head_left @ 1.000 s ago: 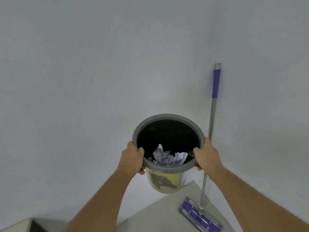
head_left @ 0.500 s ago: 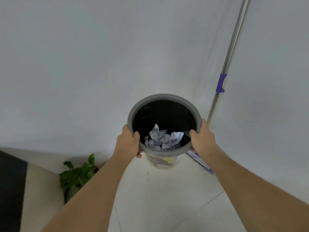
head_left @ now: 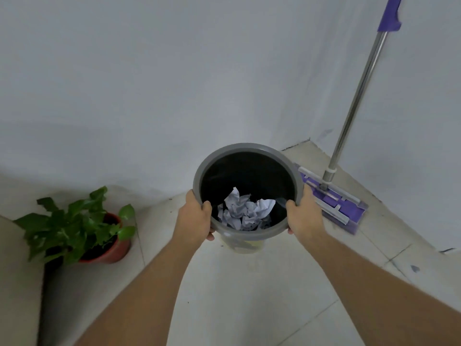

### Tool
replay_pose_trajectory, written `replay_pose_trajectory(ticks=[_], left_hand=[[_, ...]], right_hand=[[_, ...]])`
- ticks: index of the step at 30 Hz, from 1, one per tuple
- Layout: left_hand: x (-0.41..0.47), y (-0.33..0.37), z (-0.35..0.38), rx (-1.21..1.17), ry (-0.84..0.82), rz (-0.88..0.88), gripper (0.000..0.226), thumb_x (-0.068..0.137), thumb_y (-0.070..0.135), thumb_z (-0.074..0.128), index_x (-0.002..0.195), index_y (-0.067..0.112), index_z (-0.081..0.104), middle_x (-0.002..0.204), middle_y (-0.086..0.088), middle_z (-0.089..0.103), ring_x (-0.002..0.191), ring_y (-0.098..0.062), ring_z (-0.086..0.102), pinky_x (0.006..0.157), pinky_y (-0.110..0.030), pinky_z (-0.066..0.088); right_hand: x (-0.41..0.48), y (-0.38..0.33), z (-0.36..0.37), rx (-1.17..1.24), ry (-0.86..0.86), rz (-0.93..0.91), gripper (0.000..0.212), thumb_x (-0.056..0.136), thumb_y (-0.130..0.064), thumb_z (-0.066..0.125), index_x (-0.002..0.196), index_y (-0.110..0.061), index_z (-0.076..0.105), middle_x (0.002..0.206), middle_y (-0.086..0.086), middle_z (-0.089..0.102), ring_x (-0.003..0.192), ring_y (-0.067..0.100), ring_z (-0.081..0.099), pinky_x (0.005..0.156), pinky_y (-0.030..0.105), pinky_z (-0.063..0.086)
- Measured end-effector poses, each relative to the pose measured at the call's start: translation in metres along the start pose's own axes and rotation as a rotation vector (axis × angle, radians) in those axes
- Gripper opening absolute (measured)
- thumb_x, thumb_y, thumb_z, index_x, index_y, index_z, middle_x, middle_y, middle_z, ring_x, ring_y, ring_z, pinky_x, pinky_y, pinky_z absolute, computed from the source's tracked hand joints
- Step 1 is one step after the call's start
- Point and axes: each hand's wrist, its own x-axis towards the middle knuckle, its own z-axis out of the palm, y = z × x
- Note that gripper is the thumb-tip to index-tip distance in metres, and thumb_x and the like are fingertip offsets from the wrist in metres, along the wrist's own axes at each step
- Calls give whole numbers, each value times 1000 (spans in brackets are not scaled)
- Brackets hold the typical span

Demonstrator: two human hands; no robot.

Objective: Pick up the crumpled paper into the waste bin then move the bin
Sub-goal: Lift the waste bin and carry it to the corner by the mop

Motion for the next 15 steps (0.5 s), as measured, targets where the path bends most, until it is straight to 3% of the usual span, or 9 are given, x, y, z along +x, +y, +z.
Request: replay_pose_trajectory(ticks=[5, 9, 15], left_hand=[[22, -52, 35, 1, 2, -3, 30, 102, 22, 40, 131, 16, 39, 104, -15, 67, 57, -22, 68, 38, -19, 50], [30, -83, 54, 2, -9, -36, 31, 103, 23, 41, 132, 16, 38, 105, -15, 67, 61, -23, 69, 38, -18, 49], [38, -103, 70, 22, -14, -56, 35, 103, 26, 43, 136, 20, 35, 110, -10, 64, 70, -26, 71, 41, -20, 54]], right_hand=[[12, 46, 40, -4, -16, -6, 48, 98, -14, 44, 143, -26, 31, 92, 3, 58, 68, 22, 60, 56, 36, 53], [16, 71, 62, -21, -28, 14, 43, 98, -16, 44, 138, -27, 32, 92, 5, 60, 73, 27, 62, 70, 47, 59], [15, 86, 74, -26, -34, 36, 42, 99, -17, 44, 137, -27, 32, 95, 6, 59, 76, 28, 62, 70, 45, 59]])
